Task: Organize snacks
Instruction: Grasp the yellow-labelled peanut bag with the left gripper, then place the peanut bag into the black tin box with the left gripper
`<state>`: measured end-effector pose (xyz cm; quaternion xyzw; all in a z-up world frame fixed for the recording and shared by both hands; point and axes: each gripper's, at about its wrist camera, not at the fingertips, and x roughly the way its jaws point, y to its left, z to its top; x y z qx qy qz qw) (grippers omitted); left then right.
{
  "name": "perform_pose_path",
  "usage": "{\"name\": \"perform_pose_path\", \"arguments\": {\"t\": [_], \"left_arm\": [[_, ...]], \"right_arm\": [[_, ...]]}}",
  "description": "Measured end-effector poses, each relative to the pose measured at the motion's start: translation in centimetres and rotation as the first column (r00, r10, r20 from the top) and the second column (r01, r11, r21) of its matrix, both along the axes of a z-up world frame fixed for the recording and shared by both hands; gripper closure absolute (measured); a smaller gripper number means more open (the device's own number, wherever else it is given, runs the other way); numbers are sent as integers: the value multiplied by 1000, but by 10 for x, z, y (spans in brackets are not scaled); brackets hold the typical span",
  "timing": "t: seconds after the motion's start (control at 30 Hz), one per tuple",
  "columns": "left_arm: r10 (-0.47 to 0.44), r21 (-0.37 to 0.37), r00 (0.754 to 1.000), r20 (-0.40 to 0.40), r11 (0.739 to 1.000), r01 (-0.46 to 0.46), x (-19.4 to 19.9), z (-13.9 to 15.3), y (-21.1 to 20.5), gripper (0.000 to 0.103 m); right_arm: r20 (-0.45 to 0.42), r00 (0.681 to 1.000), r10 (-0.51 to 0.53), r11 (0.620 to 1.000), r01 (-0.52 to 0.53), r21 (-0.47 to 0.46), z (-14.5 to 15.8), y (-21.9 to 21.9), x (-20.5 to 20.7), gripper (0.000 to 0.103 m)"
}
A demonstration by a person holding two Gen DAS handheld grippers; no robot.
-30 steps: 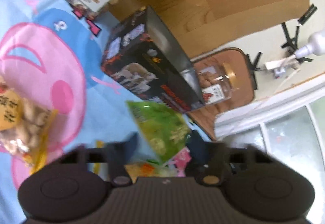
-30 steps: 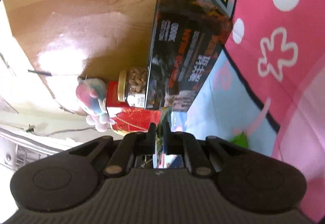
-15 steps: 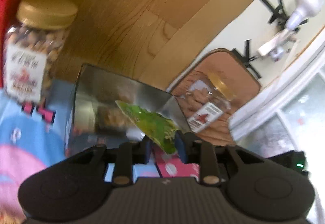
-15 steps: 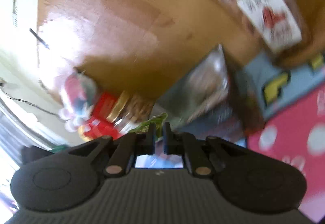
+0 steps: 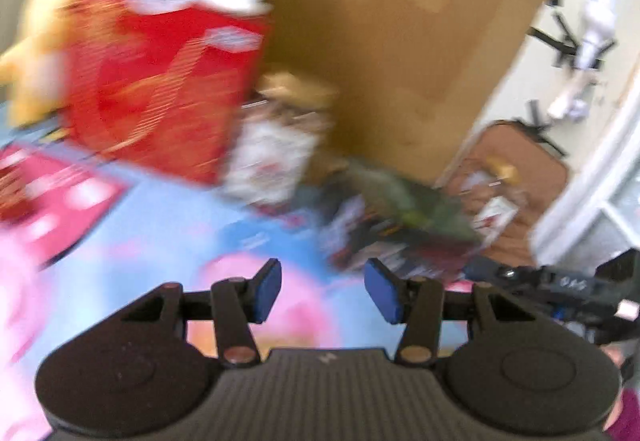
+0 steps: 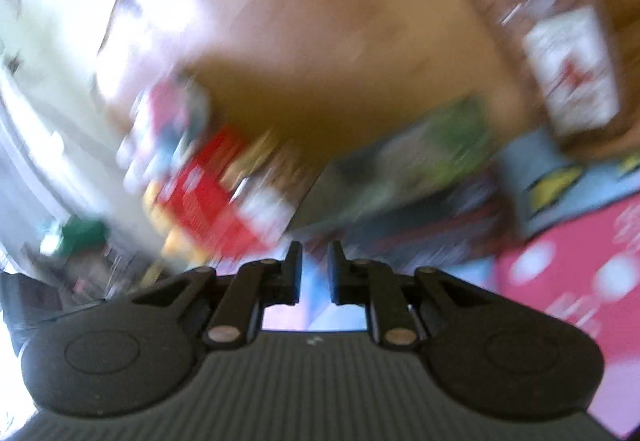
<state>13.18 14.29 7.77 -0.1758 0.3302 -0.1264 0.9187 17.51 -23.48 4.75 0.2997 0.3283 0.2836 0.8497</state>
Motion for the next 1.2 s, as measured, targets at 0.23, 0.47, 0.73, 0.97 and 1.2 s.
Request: {"name": "perform_pose_path", "arguments": {"t": [0.23, 0.47, 0.73, 0.97, 1.2], "left_arm": [[116, -107, 991, -73, 986, -124, -30, -44, 60, 56], [45, -150, 996, -77, 987, -56, -8, -63, 57, 46], [1, -196, 998, -57, 980, -13, -1, -83, 53, 42], [-82, -208, 996, -27, 975, 74, -6, -90, 48, 68], [-98, -263, 995, -17, 961, 90, -8, -92, 53, 78]], "right_arm": [[-159, 963, 217, 971, -230, -71, -24, 92, -5, 72], [-177, 956, 234, 932, -272, -238, -21, 140, -13, 57], [-124, 961, 248, 897, -276, -345, -31, 161, -23, 44], [-33, 956, 292, 836, -271, -478, -37, 184, -36, 43], [24, 962, 273, 812, -217, -542, -37, 186, -44, 73]]}}
